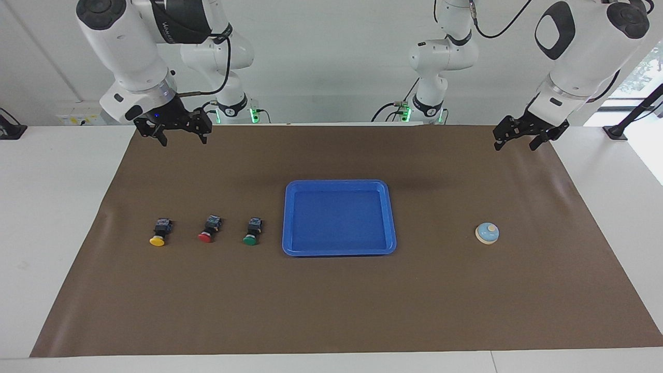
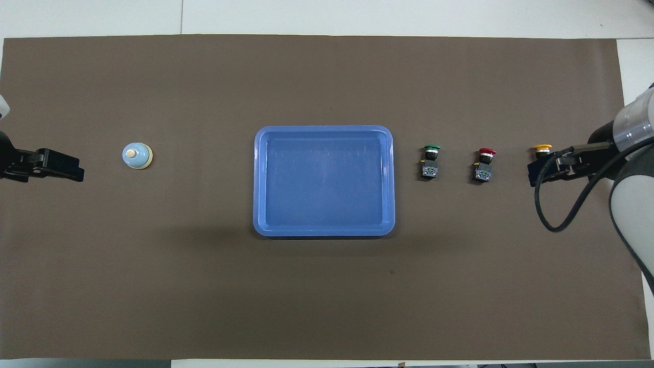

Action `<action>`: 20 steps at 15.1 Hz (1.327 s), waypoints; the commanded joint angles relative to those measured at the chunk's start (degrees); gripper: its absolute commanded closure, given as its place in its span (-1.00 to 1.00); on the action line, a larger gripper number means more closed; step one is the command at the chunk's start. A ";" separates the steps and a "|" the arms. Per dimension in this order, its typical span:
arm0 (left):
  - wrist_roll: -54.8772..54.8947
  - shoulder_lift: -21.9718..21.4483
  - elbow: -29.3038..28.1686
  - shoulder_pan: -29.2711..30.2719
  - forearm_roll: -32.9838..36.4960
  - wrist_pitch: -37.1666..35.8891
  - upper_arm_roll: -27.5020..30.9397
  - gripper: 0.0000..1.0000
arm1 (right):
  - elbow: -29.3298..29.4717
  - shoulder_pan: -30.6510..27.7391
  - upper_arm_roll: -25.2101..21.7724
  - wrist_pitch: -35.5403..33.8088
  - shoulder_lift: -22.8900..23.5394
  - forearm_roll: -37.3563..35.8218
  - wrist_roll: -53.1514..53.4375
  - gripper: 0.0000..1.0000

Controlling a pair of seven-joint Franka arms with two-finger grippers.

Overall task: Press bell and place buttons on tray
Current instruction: 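Reach the right gripper to the green button and grasp it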

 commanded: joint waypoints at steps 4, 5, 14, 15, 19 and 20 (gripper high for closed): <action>-0.25 -1.06 -1.16 -0.53 -0.09 -0.27 0.45 -1.00 | -7.63 3.60 0.68 11.07 1.07 0.40 7.35 -1.00; -0.25 -1.06 -1.07 -0.44 -0.09 0.43 0.54 -1.00 | -8.16 5.00 0.68 13.09 2.74 0.40 9.54 -1.00; -0.25 -1.06 -1.07 0.18 0.00 0.35 0.54 -1.00 | -18.98 8.17 0.68 38.23 13.46 0.31 20.36 -1.00; -0.25 -1.06 -1.07 0.18 0.00 0.35 0.54 -1.00 | -18.89 8.17 0.68 39.73 14.79 0.31 20.90 -1.00; -0.25 -1.06 -1.07 0.18 0.00 0.35 0.54 -1.00 | -18.98 8.44 0.68 43.43 18.31 0.31 23.44 -1.00; -0.25 -1.06 -1.07 0.18 0.00 0.35 0.54 -1.00 | -18.98 9.05 0.68 44.48 19.01 0.31 23.45 -1.00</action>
